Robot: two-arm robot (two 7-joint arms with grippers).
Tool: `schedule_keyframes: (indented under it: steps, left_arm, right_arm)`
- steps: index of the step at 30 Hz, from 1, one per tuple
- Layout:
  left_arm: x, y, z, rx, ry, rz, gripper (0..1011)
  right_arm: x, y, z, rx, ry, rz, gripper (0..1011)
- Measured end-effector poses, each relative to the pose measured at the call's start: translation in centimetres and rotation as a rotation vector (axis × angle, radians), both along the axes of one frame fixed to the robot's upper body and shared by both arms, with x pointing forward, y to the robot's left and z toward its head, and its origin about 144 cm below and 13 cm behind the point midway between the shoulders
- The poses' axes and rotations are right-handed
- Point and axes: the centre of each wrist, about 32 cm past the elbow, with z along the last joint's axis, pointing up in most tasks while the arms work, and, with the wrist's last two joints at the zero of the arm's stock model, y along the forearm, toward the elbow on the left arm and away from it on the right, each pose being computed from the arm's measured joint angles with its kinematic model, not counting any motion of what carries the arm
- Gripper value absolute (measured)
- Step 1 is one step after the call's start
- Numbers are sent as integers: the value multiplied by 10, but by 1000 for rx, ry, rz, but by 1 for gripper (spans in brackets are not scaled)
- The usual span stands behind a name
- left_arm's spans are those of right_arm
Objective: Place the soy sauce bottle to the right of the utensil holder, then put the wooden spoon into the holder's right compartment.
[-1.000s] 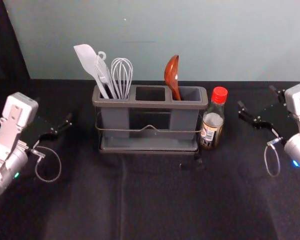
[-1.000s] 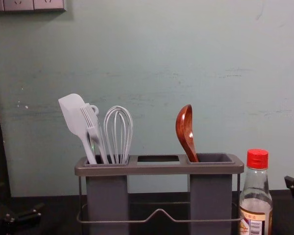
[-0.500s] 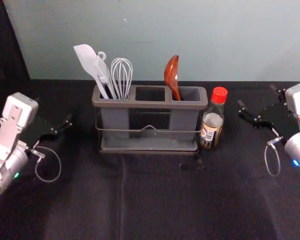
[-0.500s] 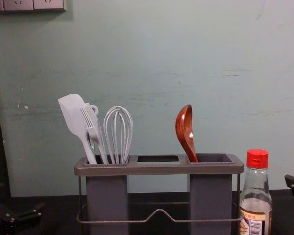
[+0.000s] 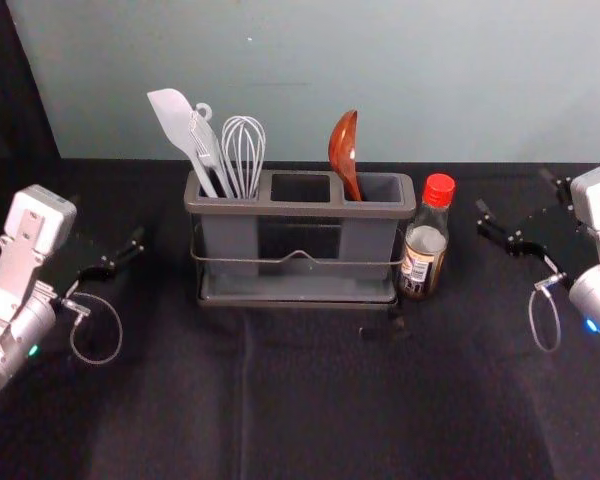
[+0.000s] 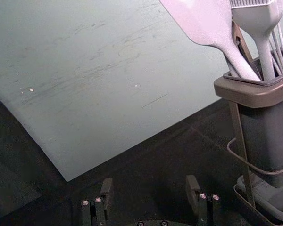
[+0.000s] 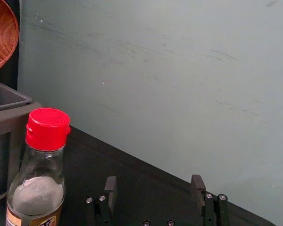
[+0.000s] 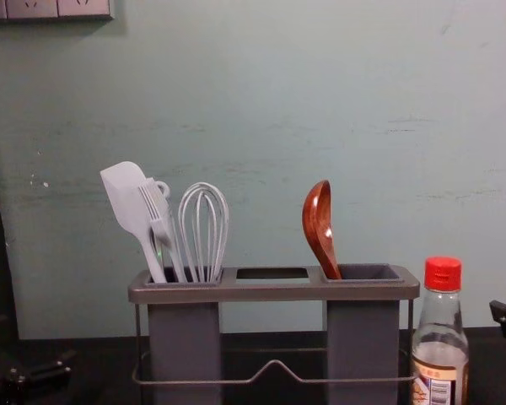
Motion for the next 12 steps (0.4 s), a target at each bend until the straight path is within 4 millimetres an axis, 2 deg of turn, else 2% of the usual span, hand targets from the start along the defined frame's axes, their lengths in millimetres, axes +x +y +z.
schedule_keyframes:
  steps: [12]
  left_arm:
    - [0,0,0,0,0,0,1000]
  right_arm:
    - [0,0,0,0,0,1,1003]
